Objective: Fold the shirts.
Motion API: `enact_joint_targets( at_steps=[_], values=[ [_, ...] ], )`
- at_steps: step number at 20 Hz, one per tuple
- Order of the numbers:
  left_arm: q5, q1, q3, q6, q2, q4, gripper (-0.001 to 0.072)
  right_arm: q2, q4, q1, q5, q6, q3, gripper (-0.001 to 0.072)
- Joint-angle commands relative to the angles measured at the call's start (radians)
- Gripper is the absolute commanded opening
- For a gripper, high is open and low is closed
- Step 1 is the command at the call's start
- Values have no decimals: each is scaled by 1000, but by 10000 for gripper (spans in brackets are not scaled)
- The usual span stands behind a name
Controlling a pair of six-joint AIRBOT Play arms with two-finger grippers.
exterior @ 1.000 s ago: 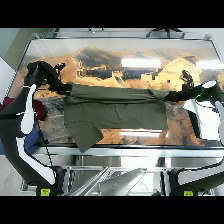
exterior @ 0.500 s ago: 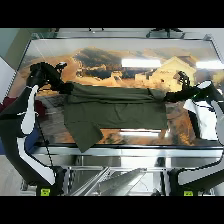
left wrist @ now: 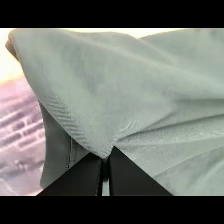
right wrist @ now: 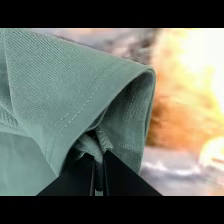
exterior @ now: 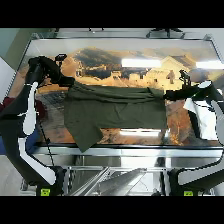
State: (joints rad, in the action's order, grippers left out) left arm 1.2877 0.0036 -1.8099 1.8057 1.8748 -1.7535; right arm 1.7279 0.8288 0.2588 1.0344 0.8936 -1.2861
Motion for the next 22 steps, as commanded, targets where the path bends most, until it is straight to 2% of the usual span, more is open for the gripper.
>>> enact_joint_targets(
  at_steps=[1,6,7,8,9,10,12,14,18,20,22],
  values=[
    [10,-3,-26,0,8,2,18,0,-13,-1,-40,-2,-1,33],
    [116,-1,-26,0,75,8,18,0,57,0,-3,27,-1,33],
    [116,-1,-27,0,78,8,20,0,98,0,11,58,-1,81],
    [130,0,-29,0,76,10,185,-1,125,1,31,78,-1,297],
    [174,6,-42,-2,77,14,715,-9,161,2,69,109,-2,400],
    [237,16,-66,-35,76,37,688,-24,212,2,101,148,-4,397],
    [346,42,-105,-142,61,60,687,-81,346,8,161,271,-11,397],
    [387,74,-31,-179,-8,48,687,-136,390,37,250,335,-2,397],
    [323,103,399,-176,-250,45,687,-205,324,114,315,325,156,397],
    [276,108,631,-158,-350,-24,687,-211,272,135,312,291,256,397],
    [172,107,829,-122,-420,-140,687,-211,228,138,276,254,356,397]
  ],
)
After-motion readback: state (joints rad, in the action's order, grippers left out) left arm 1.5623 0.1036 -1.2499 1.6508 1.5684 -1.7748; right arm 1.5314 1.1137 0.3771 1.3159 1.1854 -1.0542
